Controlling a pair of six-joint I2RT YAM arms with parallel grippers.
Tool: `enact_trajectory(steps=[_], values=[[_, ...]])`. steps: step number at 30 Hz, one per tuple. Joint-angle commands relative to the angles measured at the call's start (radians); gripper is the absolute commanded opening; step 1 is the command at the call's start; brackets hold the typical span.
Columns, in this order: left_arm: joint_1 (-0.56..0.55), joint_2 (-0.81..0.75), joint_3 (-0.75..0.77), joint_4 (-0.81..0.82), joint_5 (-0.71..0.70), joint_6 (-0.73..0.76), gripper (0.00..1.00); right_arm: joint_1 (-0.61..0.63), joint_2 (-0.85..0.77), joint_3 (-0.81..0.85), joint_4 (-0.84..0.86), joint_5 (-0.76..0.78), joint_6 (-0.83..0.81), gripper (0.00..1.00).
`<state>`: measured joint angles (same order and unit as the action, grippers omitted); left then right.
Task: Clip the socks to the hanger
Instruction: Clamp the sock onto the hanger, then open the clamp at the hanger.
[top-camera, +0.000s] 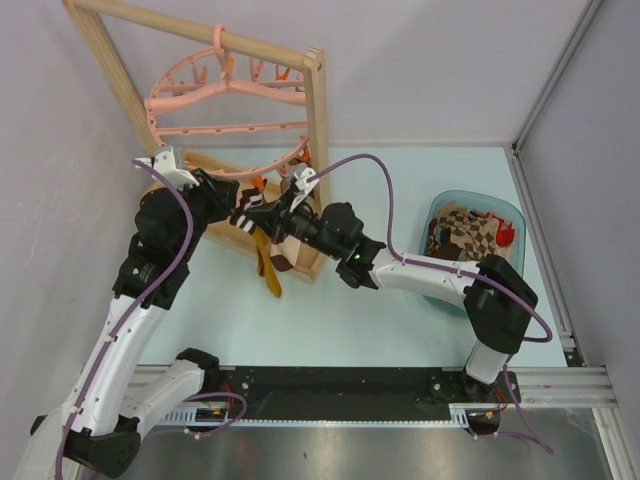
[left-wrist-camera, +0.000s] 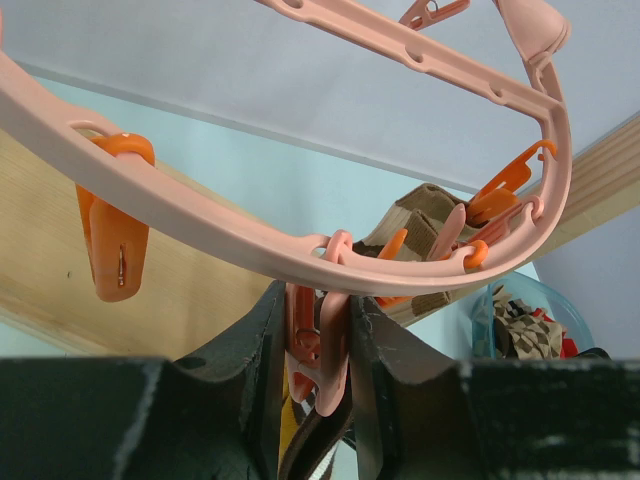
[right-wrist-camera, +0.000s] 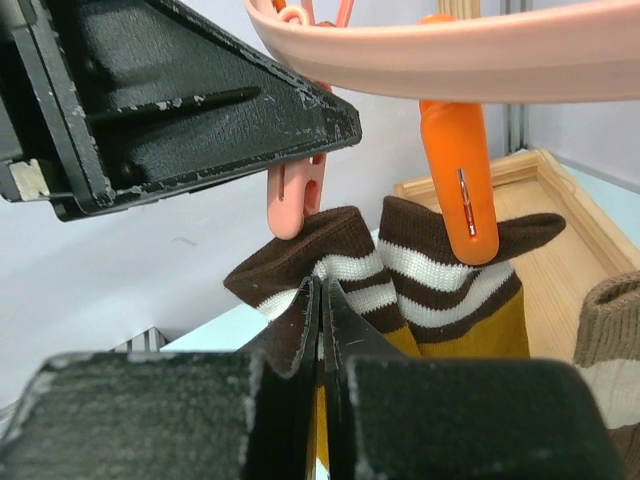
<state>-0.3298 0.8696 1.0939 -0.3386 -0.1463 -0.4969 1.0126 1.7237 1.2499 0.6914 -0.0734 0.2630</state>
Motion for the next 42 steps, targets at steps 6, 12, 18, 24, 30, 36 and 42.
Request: enact_trajectory(steps=[6, 12, 18, 24, 30, 36, 42], values=[[-0.009, -0.009, 0.001, 0.038, 0.014, 0.008, 0.00, 0.001, -0.032, 0.062, 0.092, -0.002, 0.041, 0.00], [-0.008, -0.011, -0.002, 0.041, 0.008, 0.008, 0.00, 0.004, -0.023, 0.075, 0.097, -0.006, 0.053, 0.00], [-0.011, -0.015, -0.002, 0.046, 0.022, 0.006, 0.00, 0.004, -0.010, 0.085, 0.092, 0.000, 0.059, 0.00], [-0.009, -0.021, -0.006, 0.055, 0.031, 0.014, 0.12, 0.009, -0.003, 0.108, 0.085, 0.012, 0.061, 0.00], [-0.009, -0.030, 0.011, 0.044, 0.031, 0.020, 0.41, 0.012, -0.003, 0.109, 0.069, 0.015, 0.056, 0.21], [-0.009, -0.055, 0.023, 0.015, 0.013, 0.034, 0.65, 0.014, -0.026, 0.109, 0.008, 0.027, 0.022, 0.44], [-0.011, -0.104, 0.057, -0.066, -0.045, 0.084, 0.86, 0.012, -0.081, 0.095, -0.105, 0.109, -0.042, 0.58]])
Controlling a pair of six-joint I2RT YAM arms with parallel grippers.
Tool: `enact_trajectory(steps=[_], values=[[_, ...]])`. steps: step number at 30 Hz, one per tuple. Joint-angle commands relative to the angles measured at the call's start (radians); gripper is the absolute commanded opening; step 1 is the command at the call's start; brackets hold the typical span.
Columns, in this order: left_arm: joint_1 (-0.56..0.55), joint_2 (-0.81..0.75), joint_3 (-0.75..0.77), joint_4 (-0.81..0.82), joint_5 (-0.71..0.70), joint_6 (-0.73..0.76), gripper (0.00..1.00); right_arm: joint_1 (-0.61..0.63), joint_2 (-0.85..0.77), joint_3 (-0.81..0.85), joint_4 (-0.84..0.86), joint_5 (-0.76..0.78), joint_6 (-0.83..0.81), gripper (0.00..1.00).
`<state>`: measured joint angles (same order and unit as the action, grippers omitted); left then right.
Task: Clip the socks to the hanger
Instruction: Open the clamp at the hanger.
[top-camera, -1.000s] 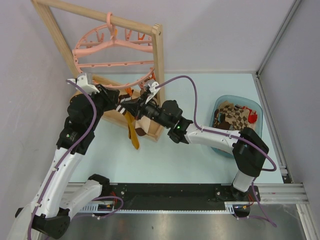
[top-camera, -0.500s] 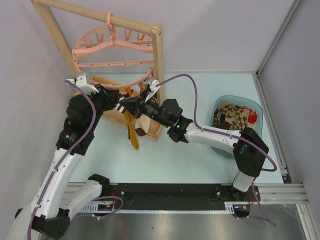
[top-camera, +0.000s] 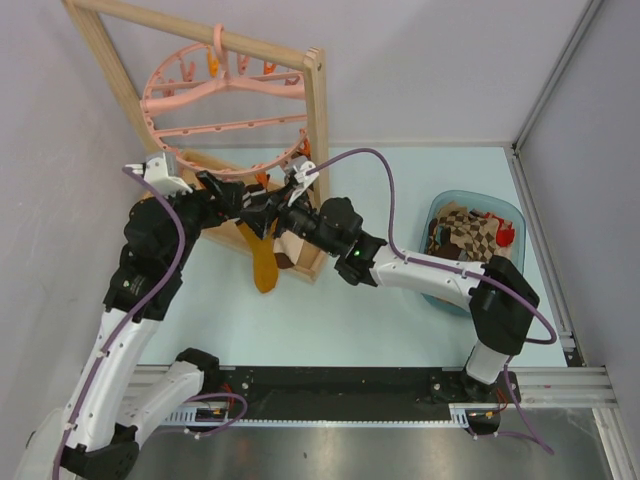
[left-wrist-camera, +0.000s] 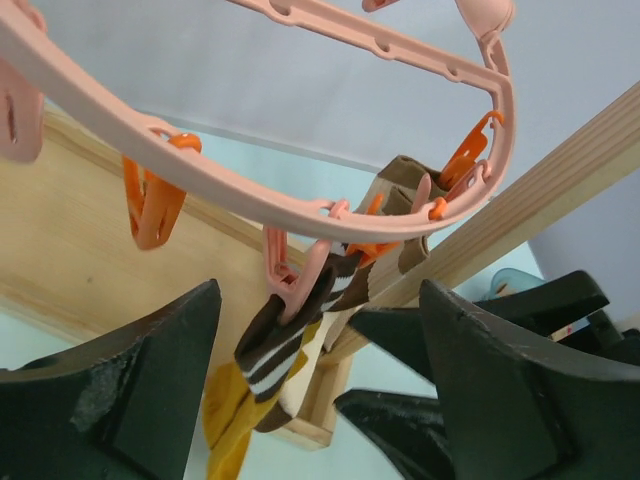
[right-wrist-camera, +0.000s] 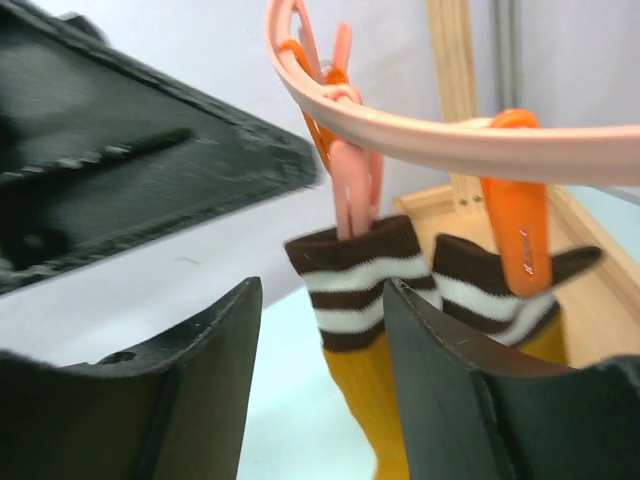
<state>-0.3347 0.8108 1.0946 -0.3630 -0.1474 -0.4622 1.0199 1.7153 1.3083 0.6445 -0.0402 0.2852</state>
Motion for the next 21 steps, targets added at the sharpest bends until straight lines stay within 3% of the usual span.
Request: enact_trajectory(steps=[1, 12, 19, 21], values=[[-0.004, -0.053, 0.068, -0.053, -0.053, 0.057, 0.87, 0.003, -0.082, 0.031, -0.071, 0.089, -0.075, 0.59], [-0.003, -0.131, 0.168, -0.163, -0.124, 0.180, 0.95, -0.014, -0.192, -0.012, -0.252, 0.362, -0.210, 0.71], [0.017, -0.043, 0.238, -0.232, -0.086, 0.208, 0.97, -0.024, -0.327, -0.055, -0.380, 0.434, -0.259, 0.77], [0.083, -0.032, 0.243, -0.252, -0.025, 0.192, 0.97, -0.027, -0.365, -0.084, -0.436, 0.442, -0.268, 0.79]])
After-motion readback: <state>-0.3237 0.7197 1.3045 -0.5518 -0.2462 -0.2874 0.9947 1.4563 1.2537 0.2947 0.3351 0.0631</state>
